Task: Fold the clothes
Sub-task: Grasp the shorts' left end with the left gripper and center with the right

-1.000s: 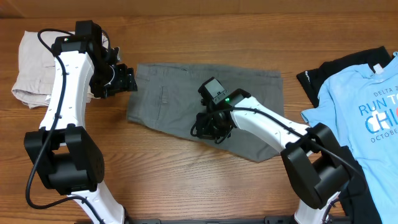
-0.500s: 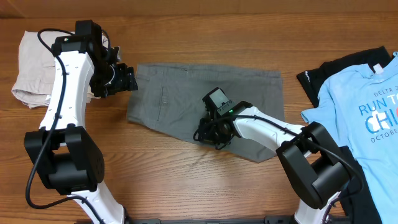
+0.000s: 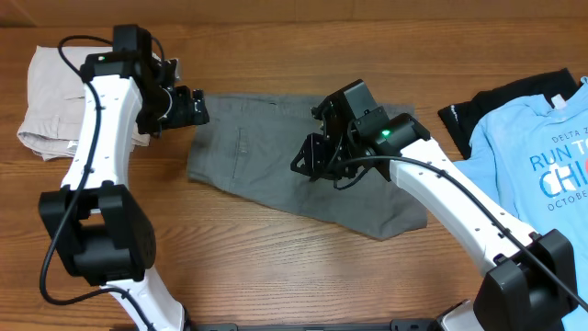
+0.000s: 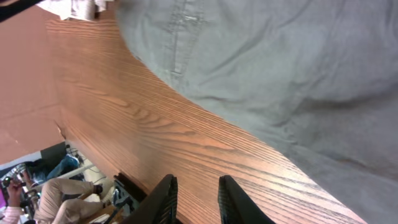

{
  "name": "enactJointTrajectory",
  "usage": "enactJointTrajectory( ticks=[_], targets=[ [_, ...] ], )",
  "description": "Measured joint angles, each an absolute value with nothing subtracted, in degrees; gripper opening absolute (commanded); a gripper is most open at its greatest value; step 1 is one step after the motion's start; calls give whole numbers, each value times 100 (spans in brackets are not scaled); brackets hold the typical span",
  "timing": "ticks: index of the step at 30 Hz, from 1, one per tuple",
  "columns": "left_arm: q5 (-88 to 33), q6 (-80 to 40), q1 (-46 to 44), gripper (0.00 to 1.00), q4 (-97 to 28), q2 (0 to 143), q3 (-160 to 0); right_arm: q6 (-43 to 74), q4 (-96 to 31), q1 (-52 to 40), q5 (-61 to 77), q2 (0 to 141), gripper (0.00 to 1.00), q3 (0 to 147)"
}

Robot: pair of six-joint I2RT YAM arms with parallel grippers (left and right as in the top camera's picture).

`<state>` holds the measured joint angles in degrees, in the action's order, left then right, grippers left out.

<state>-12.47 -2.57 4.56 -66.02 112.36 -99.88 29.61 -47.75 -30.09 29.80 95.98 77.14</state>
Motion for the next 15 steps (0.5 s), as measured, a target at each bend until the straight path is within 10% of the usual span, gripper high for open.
enactJointTrajectory(
  ticks=[15],
  targets=[
    [-1330,-449,137,83,-5734,12921,-9994,2886,-5212,-3048,2346,9618,27,7712]
  ],
)
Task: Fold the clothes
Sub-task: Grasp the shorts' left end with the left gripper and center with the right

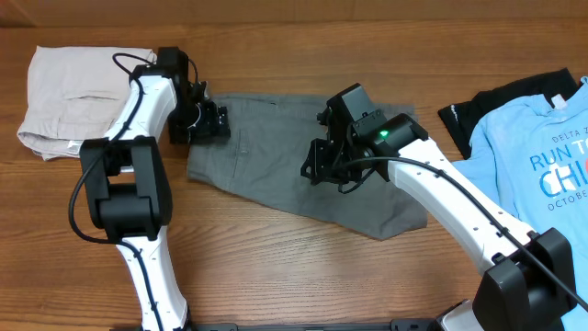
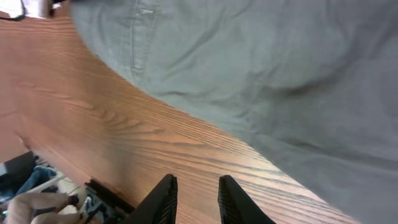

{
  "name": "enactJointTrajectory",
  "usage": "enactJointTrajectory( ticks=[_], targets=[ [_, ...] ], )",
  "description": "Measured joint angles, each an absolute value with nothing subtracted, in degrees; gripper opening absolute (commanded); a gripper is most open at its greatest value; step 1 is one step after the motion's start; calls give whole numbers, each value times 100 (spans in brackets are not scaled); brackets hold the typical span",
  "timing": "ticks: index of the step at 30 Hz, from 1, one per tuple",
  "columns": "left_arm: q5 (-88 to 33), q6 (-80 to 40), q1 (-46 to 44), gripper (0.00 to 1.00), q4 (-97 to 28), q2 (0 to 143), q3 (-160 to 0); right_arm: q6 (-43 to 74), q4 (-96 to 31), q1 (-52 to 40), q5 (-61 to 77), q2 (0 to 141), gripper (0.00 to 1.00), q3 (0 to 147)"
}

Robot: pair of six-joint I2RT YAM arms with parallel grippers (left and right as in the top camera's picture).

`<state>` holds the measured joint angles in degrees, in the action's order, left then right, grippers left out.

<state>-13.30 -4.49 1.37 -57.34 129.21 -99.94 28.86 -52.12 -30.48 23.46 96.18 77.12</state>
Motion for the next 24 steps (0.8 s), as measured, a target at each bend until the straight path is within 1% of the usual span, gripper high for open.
enactJointTrajectory(
  ticks=[1,2,5,6,8,9,10,12,13,15,16,17,18,24],
  targets=[
    [-1354,-449,137,77,-5739,12923,-9996,2888,-5210,-3048,2305,9618,27,7712],
    [-1382,-447,137,69,-5739,12929,-10001,2888,-5207,-3048,2285,9618,27,7712],
    [-1466,-438,158,52,-5778,12969,-10007,2884,-5210,-3046,2202,9618,27,7712],
    [-1485,-449,161,49,-5787,12971,-10007,2886,-5201,-3048,2189,9618,27,7712],
    [-1503,-451,158,46,-5824,13002,-10014,2886,-5207,-3048,2154,9618,27,7712],
    [-1516,-451,158,38,-5846,13004,-10014,2884,-5203,-3048,2143,9618,27,7712],
    [-1531,-451,158,23,-5852,13008,-10014,2882,-5205,-3048,2137,9618,27,7712],
    [-1551,-469,158,8,-5874,13026,-10014,2882,-5203,-3048,2117,9618,28,7712],
    [-1573,-475,158,5,-5883,13043,-10014,2882,-5203,-3048,2097,9618,28,7712],
    [-1619,-482,158,4,-5885,13043,-10012,2875,-5188,-3046,2049,9618,27,7712],
    [-1634,-493,158,4,-5883,13043,-10014,2871,-5155,-3048,2010,9618,20,7712],
    [-1647,-493,163,4,-5881,13043,-10014,2867,-5092,-3048,1994,9618,9,7712],
    [-1651,-495,163,4,-5894,13043,-10029,2864,-5033,-3048,1986,9618,5,7712],
    [-1649,-495,158,4,-6416,13063,-10457,3284,-4869,-3048,1708,9723,4,7712]
  ],
)
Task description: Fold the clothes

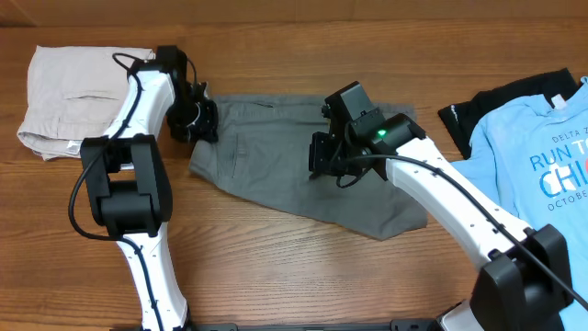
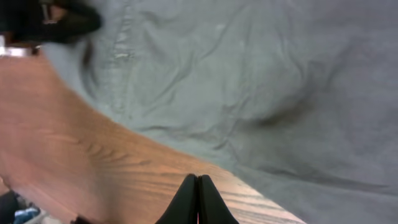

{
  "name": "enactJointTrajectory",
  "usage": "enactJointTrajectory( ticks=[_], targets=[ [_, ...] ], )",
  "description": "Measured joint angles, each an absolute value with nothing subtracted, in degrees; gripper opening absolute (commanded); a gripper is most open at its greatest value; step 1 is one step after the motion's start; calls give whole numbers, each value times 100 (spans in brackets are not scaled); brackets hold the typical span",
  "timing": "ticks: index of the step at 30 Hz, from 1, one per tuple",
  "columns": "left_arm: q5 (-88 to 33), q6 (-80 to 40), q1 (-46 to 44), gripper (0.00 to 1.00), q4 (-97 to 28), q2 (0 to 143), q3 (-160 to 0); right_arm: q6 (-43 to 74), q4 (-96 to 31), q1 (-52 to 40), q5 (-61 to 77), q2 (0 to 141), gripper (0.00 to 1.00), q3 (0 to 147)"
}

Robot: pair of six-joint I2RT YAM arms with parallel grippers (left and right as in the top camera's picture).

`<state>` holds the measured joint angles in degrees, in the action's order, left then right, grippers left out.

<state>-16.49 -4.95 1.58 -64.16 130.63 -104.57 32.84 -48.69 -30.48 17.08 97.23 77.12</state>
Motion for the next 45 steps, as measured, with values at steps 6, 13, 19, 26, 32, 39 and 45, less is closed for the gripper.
enactJointTrajectory(
  ticks=[6,13,19,26,32,39,45],
  targets=[
    [-1649,-497,145,9,-7334,12864,-11592,3524,-4425,-3048,1603,10418,4,7712],
    [-1629,-497,-5,13,-7767,11963,-12243,3603,-3500,-3118,1929,11146,4,7706],
    [-1586,-497,-375,13,-7822,11793,-12274,3734,-2869,-3350,2462,11583,4,7706],
    [-1564,-497,-543,13,-7911,11793,-12274,4095,-2300,-3581,2738,11764,4,7706],
    [-1564,-589,-626,8,-8027,11793,-12274,4178,-2128,-3997,2668,12029,4,7706],
    [-1564,-880,-628,4,-8101,11793,-12274,4099,-2060,-4136,2609,12036,4,7706],
    [-1564,-1131,-628,4,-8125,11793,-12274,3461,-3736,-3229,2515,11281,4,7673]
  ],
)
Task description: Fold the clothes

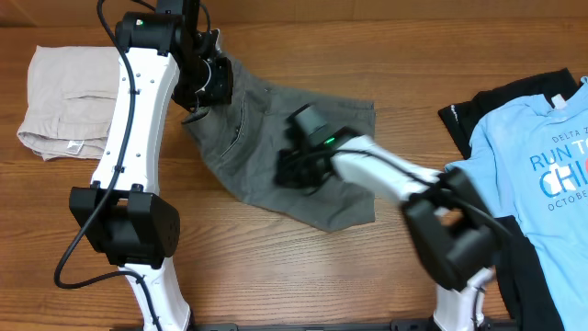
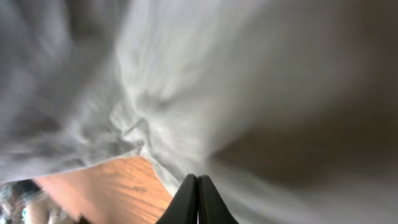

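Note:
Grey shorts [image 1: 266, 124] lie rumpled across the middle of the wooden table [image 1: 276, 276]. Their left waist corner is drawn up to my left gripper [image 1: 209, 87], which is shut on it above the table's far side. My right gripper [image 1: 292, 173] sits low on the middle of the shorts, its arm blurred. In the right wrist view my right gripper [image 2: 198, 179] has its fingers pressed together on blurred grey shorts [image 2: 261, 81], right by the cloth's edge, with bare wood at lower left.
Folded beige trousers [image 1: 64, 97] lie at the far left. A light blue printed T-shirt [image 1: 542, 156] rests on a black garment [image 1: 464, 115] at the right edge. The left arm's base stands at the front left.
My left gripper has gone up and toward the far side with the shorts' waist corner. My right gripper has moved left, still shut. The shorts have shifted left and bunched up.
At first my right gripper was open over the flat shorts and the left gripper was by their left end. The left then sat at the waist corner. Then the right was shut on the cloth. Now both hold the shorts, pulled left and partly lifted.

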{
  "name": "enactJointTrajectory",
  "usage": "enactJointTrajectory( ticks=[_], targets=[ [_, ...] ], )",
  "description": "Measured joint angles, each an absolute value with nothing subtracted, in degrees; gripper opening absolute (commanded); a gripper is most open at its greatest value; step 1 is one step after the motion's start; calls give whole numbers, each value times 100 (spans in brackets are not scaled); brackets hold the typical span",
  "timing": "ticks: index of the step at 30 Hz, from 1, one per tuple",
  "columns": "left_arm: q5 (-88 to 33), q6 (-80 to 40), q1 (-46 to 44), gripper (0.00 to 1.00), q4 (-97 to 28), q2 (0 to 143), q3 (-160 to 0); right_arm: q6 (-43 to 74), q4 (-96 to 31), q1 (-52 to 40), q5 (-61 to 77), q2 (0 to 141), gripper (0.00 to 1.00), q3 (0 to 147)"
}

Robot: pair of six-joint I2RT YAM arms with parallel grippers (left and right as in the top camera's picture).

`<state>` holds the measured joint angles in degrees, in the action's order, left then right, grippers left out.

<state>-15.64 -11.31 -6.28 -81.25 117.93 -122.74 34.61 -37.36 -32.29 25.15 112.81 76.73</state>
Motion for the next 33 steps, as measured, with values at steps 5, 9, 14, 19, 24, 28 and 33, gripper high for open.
enactJointTrajectory(
  ticks=[5,9,14,19,24,28,33],
  targets=[
    [-1494,-1457,-642,4,-8156,11793,-12272,3164,-5205,-2349,1754,10235,4,7717],
    [-1378,-1649,-738,4,-8152,11793,-12272,2976,-5505,-2276,1017,10254,4,7358],
    [-1284,-1758,-882,4,-8167,11793,-12274,2976,-5404,-2255,403,10285,4,6646],
    [-1048,-1903,-1076,4,-8162,11793,-12274,2980,-4943,-2062,123,10291,4,6075],
    [-974,-2110,-1306,4,-8101,11793,-12274,2982,-4477,-2027,161,10165,4,5701],
    [-1013,-2287,-1463,4,-8003,11793,-12274,2982,-4204,-2021,193,10005,4,5465],
    [-1201,-2539,-1699,4,-7658,11793,-12274,2982,-4112,-2016,207,9946,4,5376]
  ],
)
